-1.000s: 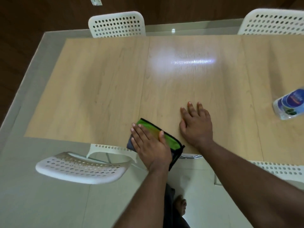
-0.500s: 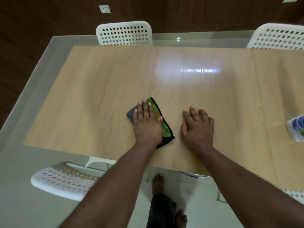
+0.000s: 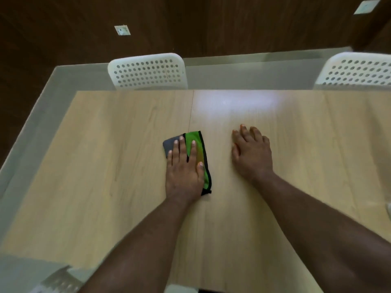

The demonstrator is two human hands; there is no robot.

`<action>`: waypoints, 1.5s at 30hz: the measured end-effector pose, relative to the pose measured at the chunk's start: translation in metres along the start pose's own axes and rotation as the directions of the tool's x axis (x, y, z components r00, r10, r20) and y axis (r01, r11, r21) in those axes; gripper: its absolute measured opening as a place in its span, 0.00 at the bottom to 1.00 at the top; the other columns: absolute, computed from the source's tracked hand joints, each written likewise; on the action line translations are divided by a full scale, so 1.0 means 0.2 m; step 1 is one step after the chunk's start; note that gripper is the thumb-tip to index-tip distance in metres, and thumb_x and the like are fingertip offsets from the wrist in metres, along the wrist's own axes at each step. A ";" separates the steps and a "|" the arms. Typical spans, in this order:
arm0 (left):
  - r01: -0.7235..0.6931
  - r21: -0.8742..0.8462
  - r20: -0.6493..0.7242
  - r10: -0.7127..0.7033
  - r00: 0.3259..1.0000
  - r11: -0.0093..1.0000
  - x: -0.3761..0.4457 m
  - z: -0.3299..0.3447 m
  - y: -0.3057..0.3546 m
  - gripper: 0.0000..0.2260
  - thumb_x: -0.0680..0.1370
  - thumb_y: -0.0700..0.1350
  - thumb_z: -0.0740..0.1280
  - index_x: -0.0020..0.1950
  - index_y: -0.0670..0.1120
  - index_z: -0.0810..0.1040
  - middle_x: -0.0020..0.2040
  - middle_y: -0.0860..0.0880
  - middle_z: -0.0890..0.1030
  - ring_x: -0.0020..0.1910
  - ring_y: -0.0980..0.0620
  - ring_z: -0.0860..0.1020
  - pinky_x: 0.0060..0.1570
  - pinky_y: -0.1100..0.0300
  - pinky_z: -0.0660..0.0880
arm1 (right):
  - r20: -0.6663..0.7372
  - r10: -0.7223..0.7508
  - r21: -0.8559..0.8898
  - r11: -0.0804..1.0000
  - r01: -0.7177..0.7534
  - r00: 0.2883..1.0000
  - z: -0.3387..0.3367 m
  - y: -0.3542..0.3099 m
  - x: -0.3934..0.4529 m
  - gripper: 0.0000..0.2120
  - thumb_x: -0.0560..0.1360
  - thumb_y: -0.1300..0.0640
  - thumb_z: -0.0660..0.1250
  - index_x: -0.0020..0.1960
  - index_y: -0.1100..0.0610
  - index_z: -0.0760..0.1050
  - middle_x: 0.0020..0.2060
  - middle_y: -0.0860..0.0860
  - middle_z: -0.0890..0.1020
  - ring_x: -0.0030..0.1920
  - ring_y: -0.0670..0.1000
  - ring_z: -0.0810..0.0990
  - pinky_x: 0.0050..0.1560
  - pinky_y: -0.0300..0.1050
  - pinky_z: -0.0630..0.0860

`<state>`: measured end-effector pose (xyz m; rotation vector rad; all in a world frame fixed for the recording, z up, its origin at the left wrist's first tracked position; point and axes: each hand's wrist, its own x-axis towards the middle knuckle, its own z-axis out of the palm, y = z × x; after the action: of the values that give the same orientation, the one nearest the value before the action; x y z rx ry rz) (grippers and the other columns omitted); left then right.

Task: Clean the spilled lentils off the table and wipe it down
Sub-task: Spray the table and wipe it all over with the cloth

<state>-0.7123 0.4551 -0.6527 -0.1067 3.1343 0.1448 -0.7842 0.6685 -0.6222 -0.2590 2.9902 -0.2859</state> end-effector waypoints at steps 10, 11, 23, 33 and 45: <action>-0.088 0.034 0.051 0.086 0.995 0.996 0.99 -0.08 0.05 0.34 0.84 0.58 0.43 0.86 0.42 0.45 0.87 0.42 0.45 0.86 0.45 0.44 0.84 0.45 0.45 | -0.034 0.012 0.040 0.999 -0.010 0.999 0.04 0.09 0.14 0.29 0.86 0.44 0.46 0.85 0.50 0.58 0.84 0.51 0.59 0.84 0.56 0.54 0.81 0.58 0.53; -0.111 0.042 0.061 0.108 0.992 0.993 1.07 -0.08 0.08 0.34 0.85 0.58 0.43 0.86 0.42 0.45 0.87 0.42 0.45 0.86 0.44 0.44 0.83 0.45 0.46 | -0.040 0.019 0.042 0.999 -0.017 0.999 0.04 0.09 0.15 0.29 0.86 0.44 0.46 0.85 0.50 0.58 0.84 0.50 0.60 0.84 0.56 0.55 0.81 0.57 0.54; -0.472 -0.041 0.152 0.472 0.868 0.881 0.79 -0.12 -0.02 0.32 0.86 0.59 0.46 0.87 0.46 0.43 0.87 0.47 0.41 0.85 0.49 0.39 0.83 0.45 0.48 | -0.090 0.129 0.075 0.990 -0.122 0.988 0.05 0.09 0.15 0.29 0.85 0.47 0.50 0.82 0.58 0.63 0.81 0.56 0.66 0.82 0.56 0.60 0.80 0.59 0.59; -0.436 0.009 0.127 0.432 0.893 0.900 1.19 -0.09 0.45 0.32 0.85 0.59 0.43 0.87 0.45 0.46 0.87 0.44 0.45 0.86 0.44 0.43 0.83 0.44 0.44 | -0.267 0.236 0.144 0.968 -0.204 0.934 0.10 0.11 0.17 0.28 0.83 0.52 0.55 0.81 0.61 0.65 0.79 0.59 0.69 0.79 0.60 0.66 0.77 0.59 0.62; -0.567 -0.074 0.158 0.571 0.805 0.820 0.46 -0.16 -0.04 0.30 0.87 0.57 0.47 0.87 0.46 0.47 0.87 0.47 0.44 0.86 0.48 0.42 0.82 0.41 0.53 | -0.226 0.114 0.065 0.993 -0.102 0.967 0.08 0.51 -0.47 0.27 0.83 0.50 0.55 0.78 0.61 0.72 0.77 0.57 0.72 0.78 0.59 0.69 0.76 0.58 0.69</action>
<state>-0.8039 0.4369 -0.6215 0.8132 2.8766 0.1756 -0.7057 0.7822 -0.6479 -0.0600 3.2034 -0.4090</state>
